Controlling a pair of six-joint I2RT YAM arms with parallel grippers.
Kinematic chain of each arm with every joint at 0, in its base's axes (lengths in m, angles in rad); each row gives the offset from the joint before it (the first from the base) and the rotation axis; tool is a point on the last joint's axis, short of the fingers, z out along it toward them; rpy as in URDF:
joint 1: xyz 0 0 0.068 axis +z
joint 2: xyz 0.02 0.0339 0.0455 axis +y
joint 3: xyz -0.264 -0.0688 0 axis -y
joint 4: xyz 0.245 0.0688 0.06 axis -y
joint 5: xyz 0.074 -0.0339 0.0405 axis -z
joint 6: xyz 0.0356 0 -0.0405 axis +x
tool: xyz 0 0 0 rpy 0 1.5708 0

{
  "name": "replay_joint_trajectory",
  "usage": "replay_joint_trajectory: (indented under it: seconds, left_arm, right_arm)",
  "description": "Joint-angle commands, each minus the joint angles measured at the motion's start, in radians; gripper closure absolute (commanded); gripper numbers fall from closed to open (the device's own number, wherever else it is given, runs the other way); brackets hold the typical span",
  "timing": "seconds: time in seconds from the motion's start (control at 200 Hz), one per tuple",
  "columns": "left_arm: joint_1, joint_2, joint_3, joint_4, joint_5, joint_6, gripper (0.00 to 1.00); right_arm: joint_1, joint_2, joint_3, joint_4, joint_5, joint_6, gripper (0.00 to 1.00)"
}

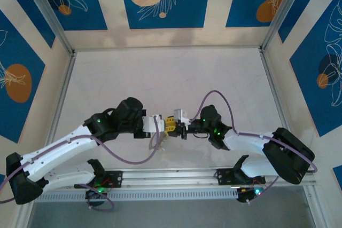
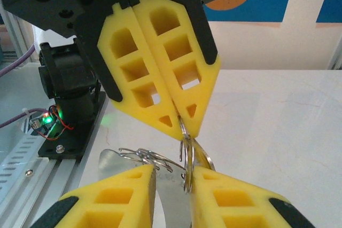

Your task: Put the keys on the keyring

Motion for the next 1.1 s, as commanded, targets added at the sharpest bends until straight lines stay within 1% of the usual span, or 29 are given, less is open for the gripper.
replay_joint_trajectory:
  seconds: [0.0, 0.075, 0.16, 0.235, 0.315, 0.365, 0.52, 0.695, 0.86, 0.925, 1.095]
  left_arm:
    - [0.002, 0.014, 0.053, 0.000, 0.067, 0.011, 1.00]
    - [0.002, 0.025, 0.061, -0.005, 0.077, 0.011, 1.00]
    - [0.001, 0.033, 0.064, -0.005, 0.078, 0.013, 1.00]
    - [0.000, 0.035, 0.065, -0.002, 0.076, 0.013, 1.00]
    - [0.001, 0.037, 0.066, -0.002, 0.076, 0.014, 1.00]
    - [0.001, 0.038, 0.069, -0.008, 0.073, 0.014, 1.00]
    - [0.001, 0.017, 0.059, -0.028, 0.038, 0.017, 1.00]
    - [0.000, -0.060, -0.035, -0.003, -0.026, 0.053, 1.00]
    - [0.001, -0.094, -0.099, 0.007, -0.011, 0.110, 1.00]
    - [0.000, -0.096, -0.111, 0.018, -0.008, 0.111, 1.00]
    - [0.000, -0.088, -0.128, 0.045, 0.055, 0.137, 1.00]
  right_arm:
    - [0.008, -0.003, 0.047, -0.021, -0.012, -0.019, 0.77]
    - [0.008, 0.003, 0.052, -0.021, -0.013, -0.017, 0.78]
    - [0.008, 0.005, 0.057, -0.023, -0.019, -0.017, 0.84]
    - [0.007, 0.001, 0.060, -0.028, -0.020, -0.016, 0.85]
    - [0.009, -0.002, 0.060, -0.036, -0.022, -0.020, 0.92]
    - [0.009, -0.006, 0.058, -0.040, -0.024, -0.024, 1.00]
    - [0.009, -0.021, 0.038, -0.015, -0.027, -0.021, 1.00]
    - [-0.004, -0.042, 0.002, 0.048, -0.019, 0.012, 1.00]
    - [-0.023, -0.051, -0.016, 0.092, -0.028, 0.049, 1.00]
    - [-0.027, -0.055, -0.015, 0.093, -0.030, 0.055, 1.00]
    - [-0.030, -0.047, -0.030, 0.146, 0.009, 0.095, 1.00]
